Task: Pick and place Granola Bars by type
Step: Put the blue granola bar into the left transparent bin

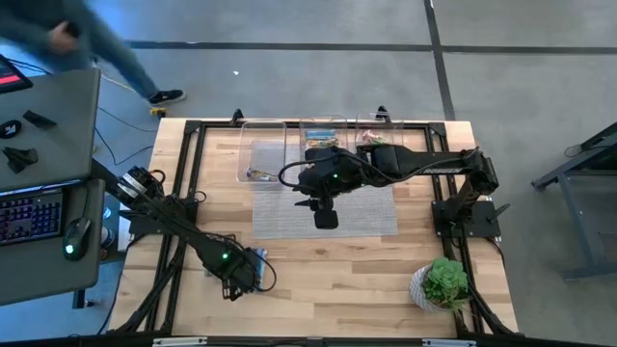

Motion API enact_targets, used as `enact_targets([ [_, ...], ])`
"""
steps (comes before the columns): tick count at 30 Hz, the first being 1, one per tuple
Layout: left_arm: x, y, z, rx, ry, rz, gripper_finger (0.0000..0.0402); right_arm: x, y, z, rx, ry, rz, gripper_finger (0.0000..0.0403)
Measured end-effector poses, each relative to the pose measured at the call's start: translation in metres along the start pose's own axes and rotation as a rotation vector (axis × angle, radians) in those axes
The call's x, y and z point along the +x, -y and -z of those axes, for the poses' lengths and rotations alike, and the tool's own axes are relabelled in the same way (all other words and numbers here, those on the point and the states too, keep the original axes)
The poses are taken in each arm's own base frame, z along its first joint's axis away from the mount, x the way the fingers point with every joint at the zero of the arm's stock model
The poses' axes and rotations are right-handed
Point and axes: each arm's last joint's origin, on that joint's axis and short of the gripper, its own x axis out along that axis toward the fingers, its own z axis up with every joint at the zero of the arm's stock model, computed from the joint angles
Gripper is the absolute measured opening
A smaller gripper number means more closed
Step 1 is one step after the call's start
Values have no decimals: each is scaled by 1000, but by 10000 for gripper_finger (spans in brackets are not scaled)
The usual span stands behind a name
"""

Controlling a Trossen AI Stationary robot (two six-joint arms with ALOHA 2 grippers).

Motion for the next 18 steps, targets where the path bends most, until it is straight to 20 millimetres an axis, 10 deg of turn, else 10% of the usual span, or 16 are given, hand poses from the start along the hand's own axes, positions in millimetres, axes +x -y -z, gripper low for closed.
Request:
enact_targets([
  [9,12,-6,4,-32,14,-1,287,0,0,0,-18,-4,-1,154],
  [18,18,-8,6,-40,-18,31,215,0,0,1,-18,-5,-1,154],
])
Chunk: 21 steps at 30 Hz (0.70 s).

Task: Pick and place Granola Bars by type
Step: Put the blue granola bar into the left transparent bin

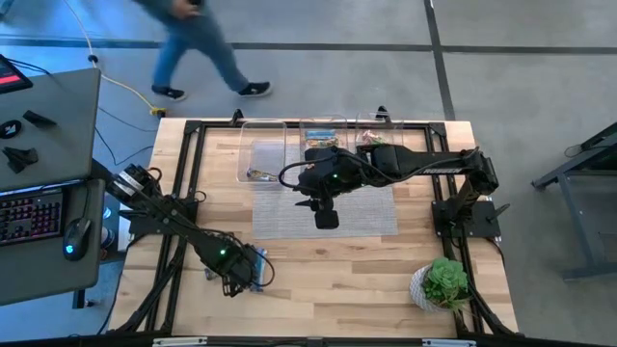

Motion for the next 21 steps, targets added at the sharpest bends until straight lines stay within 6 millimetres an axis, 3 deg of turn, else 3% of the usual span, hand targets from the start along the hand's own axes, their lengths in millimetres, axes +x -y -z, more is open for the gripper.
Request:
enact_targets([
  [8,-14,-1,-10,-65,-44,-24,142,0,0,0,5,0,0,154],
  [14,-42,-3,-38,-57,4,21,114,0,0,1,35,-13,-1,154],
  [21,-86,-33,-69,-106,73,-158,111,3,-4,25,88,-221,-34,154],
])
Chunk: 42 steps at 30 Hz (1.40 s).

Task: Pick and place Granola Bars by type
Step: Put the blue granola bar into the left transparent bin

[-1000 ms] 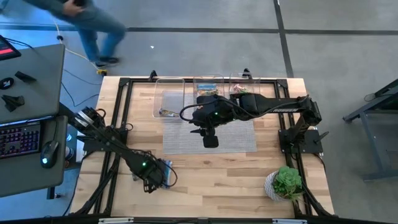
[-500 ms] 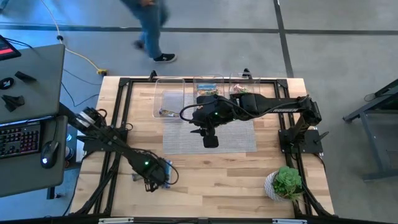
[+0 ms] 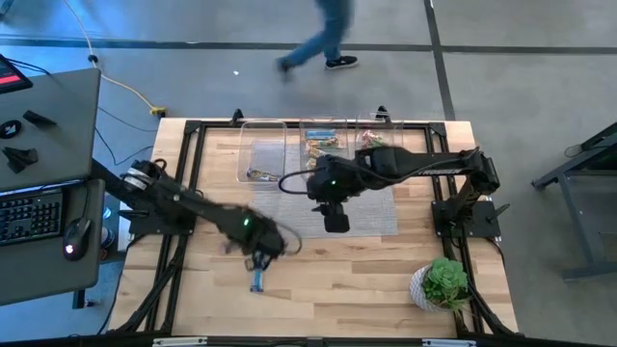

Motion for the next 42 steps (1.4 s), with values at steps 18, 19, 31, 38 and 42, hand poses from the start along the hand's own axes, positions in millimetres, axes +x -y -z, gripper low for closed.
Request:
enact_targets([
  [18,-30,-203,-110,-38,235,-324,110,122,-47,98,212,-6,-83,154],
  [19,-29,-215,-112,-47,242,-308,110,127,-50,102,195,47,-98,154],
  [31,21,-293,-112,-143,164,-190,139,144,-61,146,-31,563,-101,153],
  [38,55,-297,-121,-119,79,-221,181,143,-60,153,-49,617,-97,154],
  [42,49,-291,-119,-92,12,-233,192,148,-61,145,-129,629,-47,154],
])
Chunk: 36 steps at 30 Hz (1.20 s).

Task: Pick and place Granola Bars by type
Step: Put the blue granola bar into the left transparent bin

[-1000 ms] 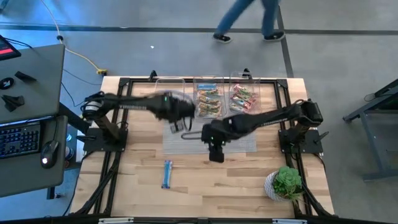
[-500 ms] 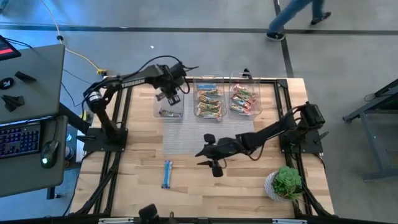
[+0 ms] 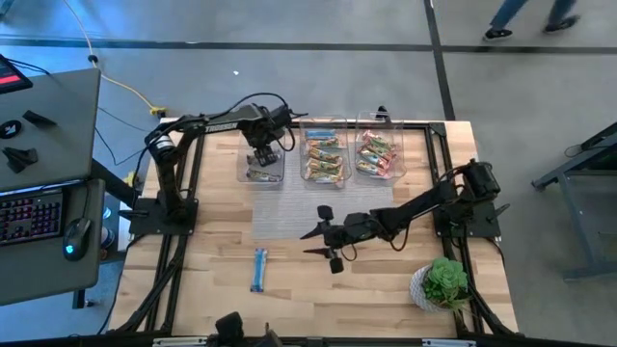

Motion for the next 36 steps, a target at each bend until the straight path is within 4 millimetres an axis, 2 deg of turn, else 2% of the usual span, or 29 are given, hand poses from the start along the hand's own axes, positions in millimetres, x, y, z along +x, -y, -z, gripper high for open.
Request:
enact_targets([
  [3,-25,-1,4,4,-75,12,193,15,0,-10,-19,31,0,154],
  [7,-77,-7,7,-63,-78,51,193,46,-6,-26,-53,75,-78,154],
  [12,-151,-15,16,-158,120,94,193,90,-19,-30,-178,-56,-164,154],
  [15,-191,-17,33,-185,252,109,193,113,-24,-29,-239,-139,-186,154],
  [18,-221,-16,57,-182,358,117,193,135,-28,-31,-240,-166,-240,154],
  [22,-248,-13,87,-207,445,144,193,161,-33,-27,-291,-179,-314,154],
  [26,-264,-8,114,-208,486,169,193,179,-35,-17,-357,-249,-340,154],
  [32,-278,-3,141,-202,511,200,193,189,-33,-7,-485,-305,-324,154],
  [36,-282,-1,148,-201,527,217,193,190,-27,-6,-565,-303,-296,154],
])
